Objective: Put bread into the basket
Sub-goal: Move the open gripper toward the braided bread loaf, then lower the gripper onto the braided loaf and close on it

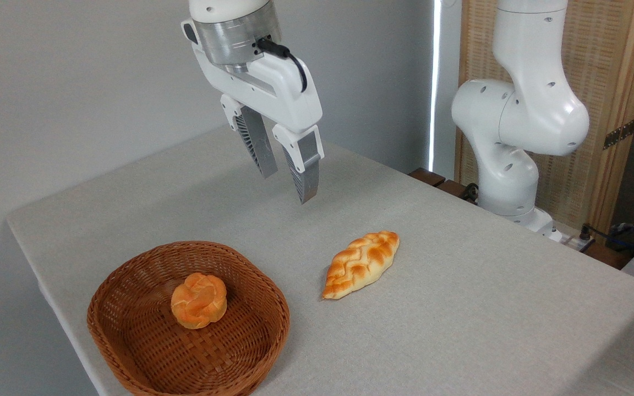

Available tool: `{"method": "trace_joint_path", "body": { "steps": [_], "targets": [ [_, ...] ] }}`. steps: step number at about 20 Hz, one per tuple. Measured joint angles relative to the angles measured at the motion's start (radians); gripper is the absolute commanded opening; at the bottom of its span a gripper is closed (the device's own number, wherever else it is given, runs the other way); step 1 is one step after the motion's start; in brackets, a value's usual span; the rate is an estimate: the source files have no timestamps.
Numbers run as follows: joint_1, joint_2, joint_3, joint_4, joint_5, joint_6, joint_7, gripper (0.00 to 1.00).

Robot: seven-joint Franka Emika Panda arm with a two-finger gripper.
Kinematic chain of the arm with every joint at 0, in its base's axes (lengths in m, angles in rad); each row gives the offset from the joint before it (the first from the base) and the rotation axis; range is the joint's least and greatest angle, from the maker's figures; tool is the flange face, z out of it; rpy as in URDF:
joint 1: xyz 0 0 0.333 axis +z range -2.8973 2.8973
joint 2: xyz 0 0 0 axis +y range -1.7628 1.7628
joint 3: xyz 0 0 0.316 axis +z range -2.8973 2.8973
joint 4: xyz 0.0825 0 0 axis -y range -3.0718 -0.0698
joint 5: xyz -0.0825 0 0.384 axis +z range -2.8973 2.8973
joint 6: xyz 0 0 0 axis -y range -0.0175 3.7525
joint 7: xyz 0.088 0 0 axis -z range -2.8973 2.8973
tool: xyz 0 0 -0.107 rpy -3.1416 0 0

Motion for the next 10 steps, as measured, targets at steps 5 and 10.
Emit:
{"method": "trace_joint_path", "body": {
  "steps": [5,10],
  "targets": [
    [-0.051,-0.029,-0.005,-0.112,0.0,0.099,0.0,1.0],
    [-0.052,-0.129,-0.003,-0.296,0.0,0.164,0.007,1.0]
  ]
}}
